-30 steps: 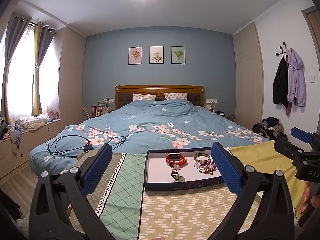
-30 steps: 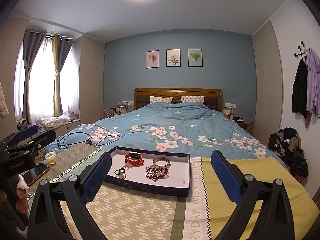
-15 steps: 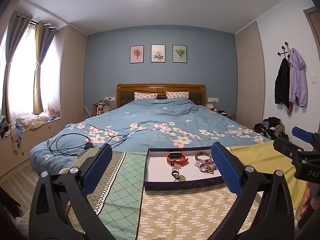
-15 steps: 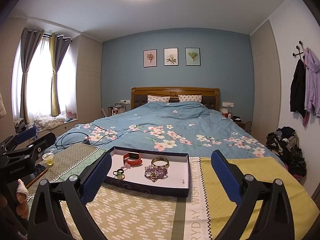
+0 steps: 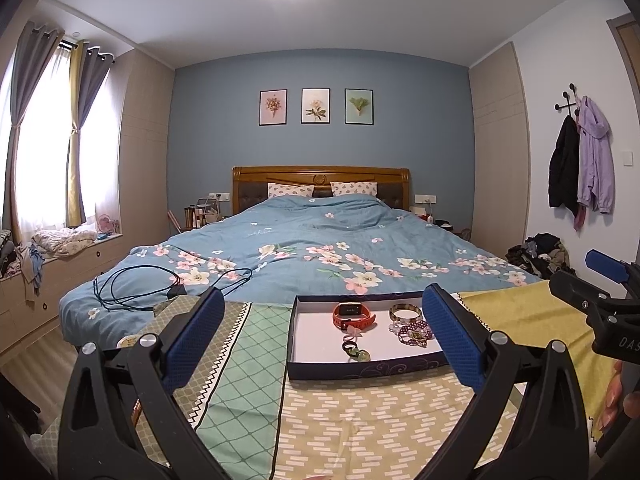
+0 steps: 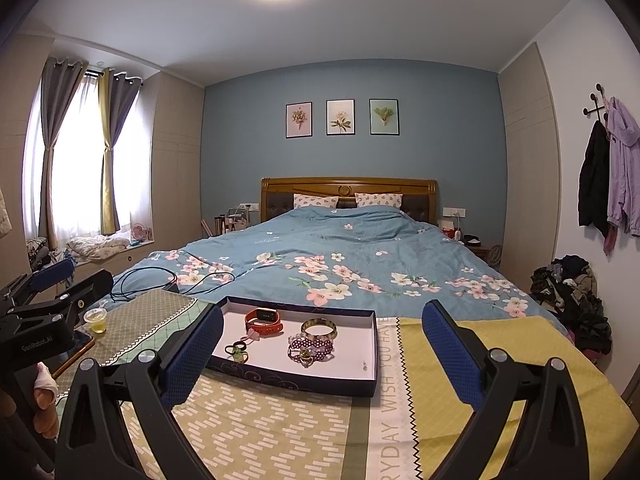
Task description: Organize jewelry
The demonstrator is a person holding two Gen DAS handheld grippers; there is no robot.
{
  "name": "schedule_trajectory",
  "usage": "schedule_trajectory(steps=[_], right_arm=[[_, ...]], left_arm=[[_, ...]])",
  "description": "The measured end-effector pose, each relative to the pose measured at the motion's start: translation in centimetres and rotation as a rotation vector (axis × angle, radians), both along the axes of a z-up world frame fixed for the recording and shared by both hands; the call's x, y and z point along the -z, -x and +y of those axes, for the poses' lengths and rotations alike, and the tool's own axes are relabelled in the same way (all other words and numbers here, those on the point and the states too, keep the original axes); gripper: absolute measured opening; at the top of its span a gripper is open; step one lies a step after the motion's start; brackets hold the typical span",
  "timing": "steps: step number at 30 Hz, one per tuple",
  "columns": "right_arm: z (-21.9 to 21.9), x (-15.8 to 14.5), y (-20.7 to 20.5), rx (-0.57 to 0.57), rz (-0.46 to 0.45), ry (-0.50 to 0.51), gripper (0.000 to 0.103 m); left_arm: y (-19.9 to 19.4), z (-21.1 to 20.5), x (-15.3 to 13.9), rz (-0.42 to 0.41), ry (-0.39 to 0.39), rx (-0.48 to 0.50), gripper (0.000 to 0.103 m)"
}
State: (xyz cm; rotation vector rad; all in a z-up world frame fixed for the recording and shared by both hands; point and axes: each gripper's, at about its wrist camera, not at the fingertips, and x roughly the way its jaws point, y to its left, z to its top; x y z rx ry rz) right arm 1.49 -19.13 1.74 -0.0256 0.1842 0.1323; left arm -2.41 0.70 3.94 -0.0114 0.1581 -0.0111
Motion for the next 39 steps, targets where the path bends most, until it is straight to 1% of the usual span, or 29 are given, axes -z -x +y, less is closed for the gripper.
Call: schedule_trajectory(steps=[39], right_arm=[[-0.21,0.01,-0.07,0.003,0.003,-0.002,0.096]], left_arm=[[-0.31,-0.19,0.42,0.013,0.002,0.014,0.097]])
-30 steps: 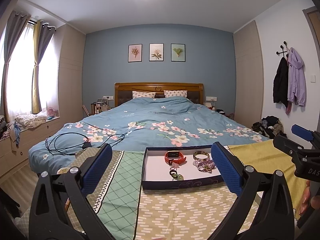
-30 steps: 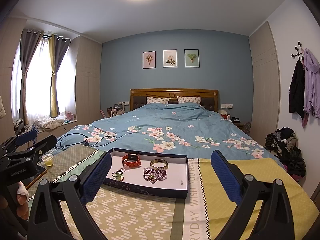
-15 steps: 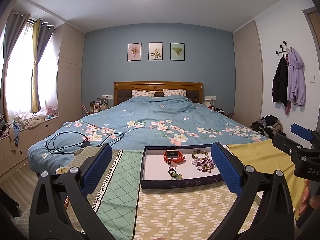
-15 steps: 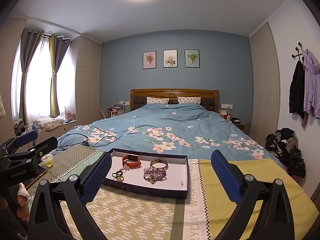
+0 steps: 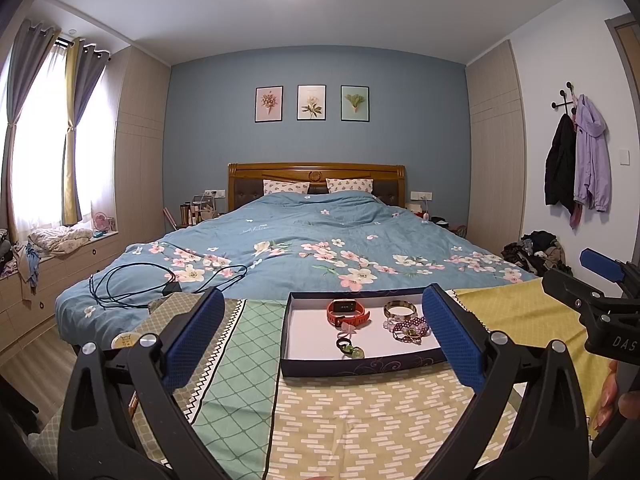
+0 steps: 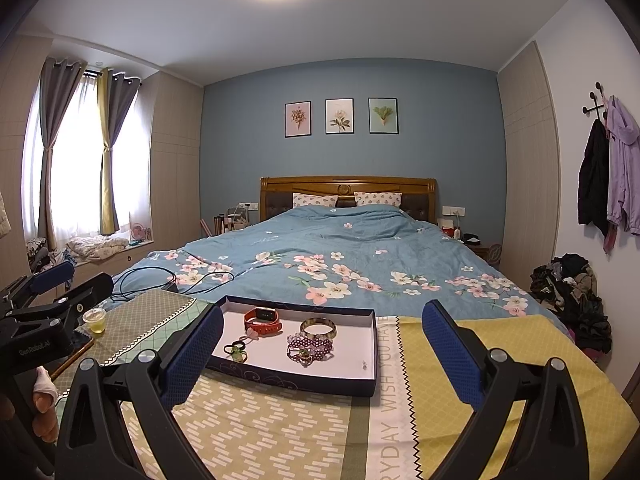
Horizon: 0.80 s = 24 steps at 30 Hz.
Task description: Organize jewelry
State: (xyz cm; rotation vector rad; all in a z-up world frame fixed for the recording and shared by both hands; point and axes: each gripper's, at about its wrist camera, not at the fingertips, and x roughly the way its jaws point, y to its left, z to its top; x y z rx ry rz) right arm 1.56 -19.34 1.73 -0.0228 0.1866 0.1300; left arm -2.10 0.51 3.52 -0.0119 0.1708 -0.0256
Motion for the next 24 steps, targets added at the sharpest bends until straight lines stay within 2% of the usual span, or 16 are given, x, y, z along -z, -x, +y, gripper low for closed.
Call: schedule_trajectory(steps=[24], right_arm=[[0.02,0.04,-0.24,-0.001,0.006,-0.003,0.096]], left_arm=[[0.05,-0.2,0.24,0.002,0.0,0.003,0.097]])
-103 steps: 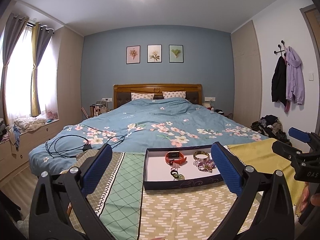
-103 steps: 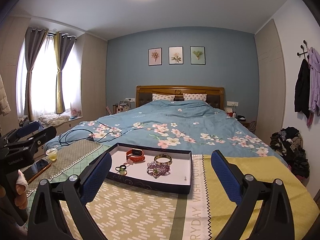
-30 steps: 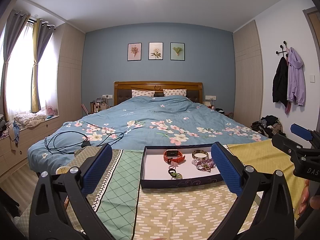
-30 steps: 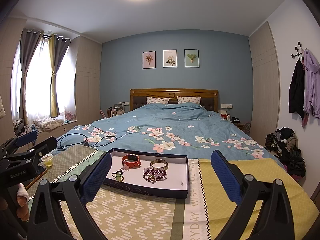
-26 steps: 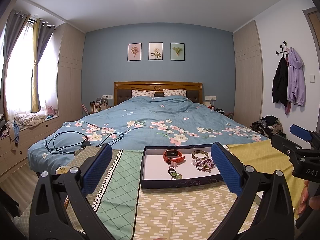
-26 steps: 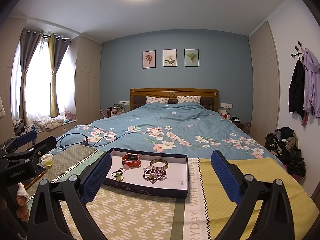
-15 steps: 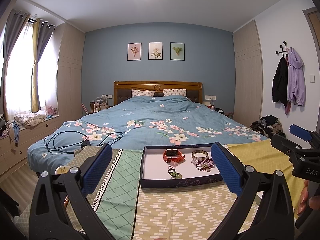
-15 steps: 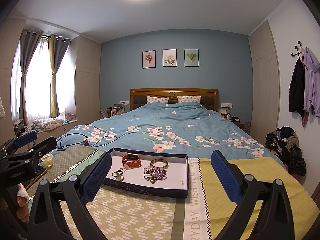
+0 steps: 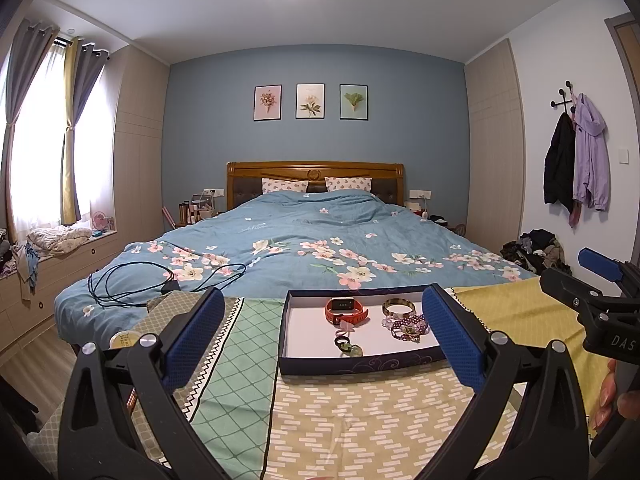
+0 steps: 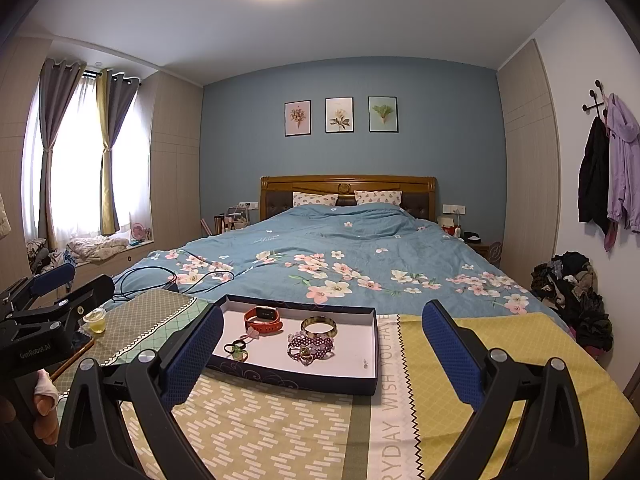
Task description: Organize jewelry
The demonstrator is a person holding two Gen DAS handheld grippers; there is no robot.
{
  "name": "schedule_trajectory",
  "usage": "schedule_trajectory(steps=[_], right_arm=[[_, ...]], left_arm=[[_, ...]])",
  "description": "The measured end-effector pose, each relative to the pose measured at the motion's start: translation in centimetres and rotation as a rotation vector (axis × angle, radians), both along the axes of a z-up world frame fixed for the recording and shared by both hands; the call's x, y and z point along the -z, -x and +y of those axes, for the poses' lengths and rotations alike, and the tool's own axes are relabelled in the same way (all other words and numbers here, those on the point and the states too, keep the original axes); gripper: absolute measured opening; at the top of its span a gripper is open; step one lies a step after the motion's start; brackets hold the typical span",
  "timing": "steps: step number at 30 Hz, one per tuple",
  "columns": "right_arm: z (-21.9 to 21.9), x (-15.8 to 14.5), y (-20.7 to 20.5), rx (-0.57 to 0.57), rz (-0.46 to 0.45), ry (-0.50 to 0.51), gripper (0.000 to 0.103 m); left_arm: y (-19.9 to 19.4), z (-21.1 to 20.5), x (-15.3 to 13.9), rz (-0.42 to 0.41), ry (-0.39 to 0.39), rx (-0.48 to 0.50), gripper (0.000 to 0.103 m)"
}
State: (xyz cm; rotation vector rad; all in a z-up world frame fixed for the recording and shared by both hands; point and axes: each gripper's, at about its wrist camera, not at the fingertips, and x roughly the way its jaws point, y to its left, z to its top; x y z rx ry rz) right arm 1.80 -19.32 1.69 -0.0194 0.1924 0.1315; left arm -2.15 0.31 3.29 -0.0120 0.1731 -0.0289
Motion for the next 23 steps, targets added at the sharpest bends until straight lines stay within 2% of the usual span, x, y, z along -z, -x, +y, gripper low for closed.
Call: schedule_trajectory(steps=[9,15,17,20,23], right_arm=[[0.3,0.4,-0.2,0.0,0.007,-0.002,0.096],[0.2,0.7,-0.2,0.001,0.018,0.0,0.096],[-0.1,1.0,-0.5,0.005,0.029,0.002,0.096],[-1.2,1.7,-1.6,0.015,0.09,0.007,0.096],[-3.9,3.2,-3.9,0.051,0.207,0.0,0.096]], left_arm=[[0.0,-0.2,0.5,0.002,0.003,-0.002,0.097],[-0.1,-0.5,0.7,0.003,-0.024,-0.004,0.097],[-0.5,-0.5,0.8,0.023,-0.023,0.002,0.097],[-1.8,-0.2,1.5,0.087,-0.015,0.017,0.097],[-3.3,0.4,2.3,0.154,-0.02,0.001,0.097]])
